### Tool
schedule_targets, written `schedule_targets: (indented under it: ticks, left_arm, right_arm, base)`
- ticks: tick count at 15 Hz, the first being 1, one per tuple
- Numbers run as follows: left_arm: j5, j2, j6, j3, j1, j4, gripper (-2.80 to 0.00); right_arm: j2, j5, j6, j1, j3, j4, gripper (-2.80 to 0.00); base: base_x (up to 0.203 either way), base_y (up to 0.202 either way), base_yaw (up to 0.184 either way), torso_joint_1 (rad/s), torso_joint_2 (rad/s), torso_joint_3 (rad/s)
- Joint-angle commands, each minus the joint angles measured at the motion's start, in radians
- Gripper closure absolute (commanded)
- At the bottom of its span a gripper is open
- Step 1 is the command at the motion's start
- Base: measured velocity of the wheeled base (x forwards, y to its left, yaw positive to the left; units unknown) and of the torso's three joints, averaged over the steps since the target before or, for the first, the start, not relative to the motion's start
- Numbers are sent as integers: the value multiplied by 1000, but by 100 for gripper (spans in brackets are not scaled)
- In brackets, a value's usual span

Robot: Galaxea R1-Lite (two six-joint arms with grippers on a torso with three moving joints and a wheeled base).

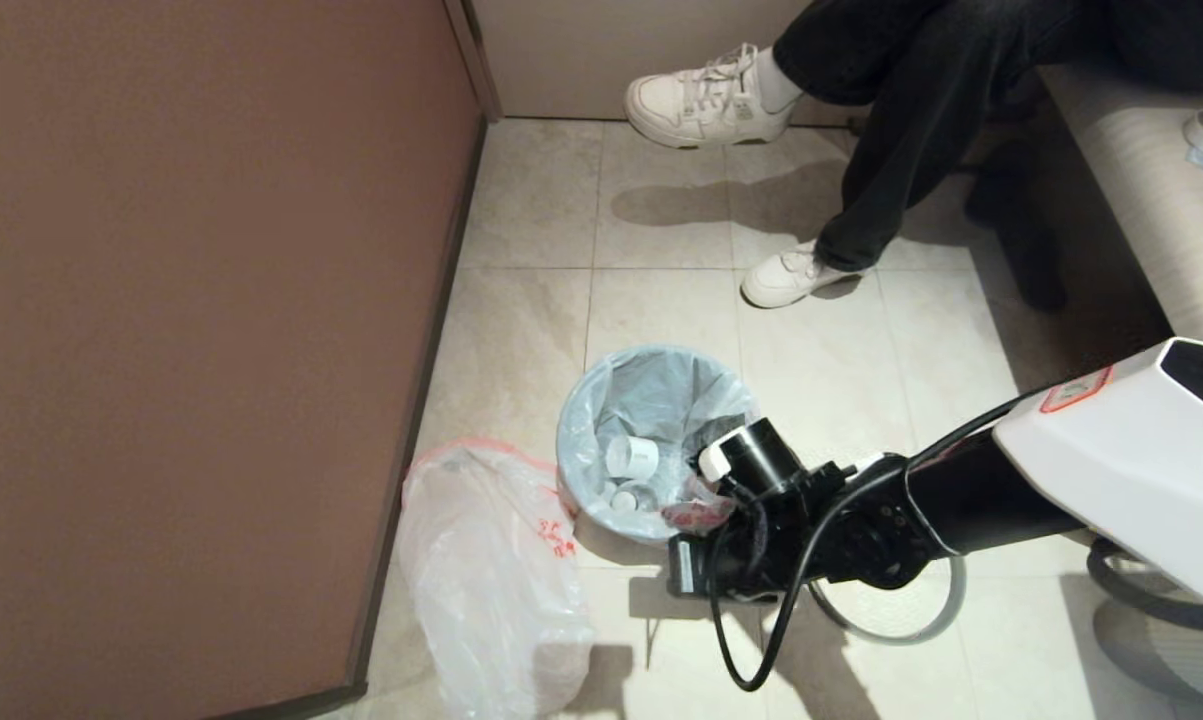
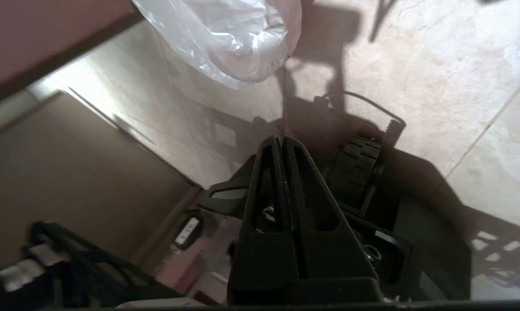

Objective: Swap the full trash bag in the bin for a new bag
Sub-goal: Place the trash bag on the floor

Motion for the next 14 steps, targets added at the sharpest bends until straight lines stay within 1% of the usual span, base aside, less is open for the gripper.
schedule_targets:
  ticks: [1,2,3,5,6,7,9,11,13,14]
  left_arm:
    - [0,1,0,0,0,0,0]
    - [1,1,0,0,0,0,0]
    - [0,1,0,0,0,0,0]
    - [0,1,0,0,0,0,0]
    - [0,1,0,0,0,0,0]
    - [0,1,0,0,0,0,0]
    - [1,1,0,0,0,0,0]
    - [0,1,0,0,0,0,0]
    - [0,1,0,0,0,0,0]
    - [0,1,0,0,0,0,0]
  right_arm:
    - [71,-44,-35,32,-20,-3,0]
    - [103,-70,-58,30,-48,-4,0]
    - [110,-86,-68,7,-64,-16,0]
    - [106,-111,-83,-37,-68,-123,0]
    - [104,-130,-109,-69,-70,-176,0]
    - [103,-150,-126,-96,-91,-193,0]
    - [101,-167,-140,-161,-145,-195,0]
    - [95,-169,-157,-215,-169,-191,0]
    - [96,-168,-172,-302,-223,-183,0]
    - [95,-165,-173,-331,-242,-171,0]
  base:
    - [0,0,0,0,0,0]
    - [0,0,0,0,0,0]
    - [0,0,0,0,0,0]
    - [0,0,0,0,0,0]
    - [0,0,0,0,0,0]
    - [0,0,0,0,0,0]
    - [0,0,0,0,0,0]
    - [0,0,0,0,0,0]
    - [0,0,0,0,0,0]
    - [0,0,0,0,0,0]
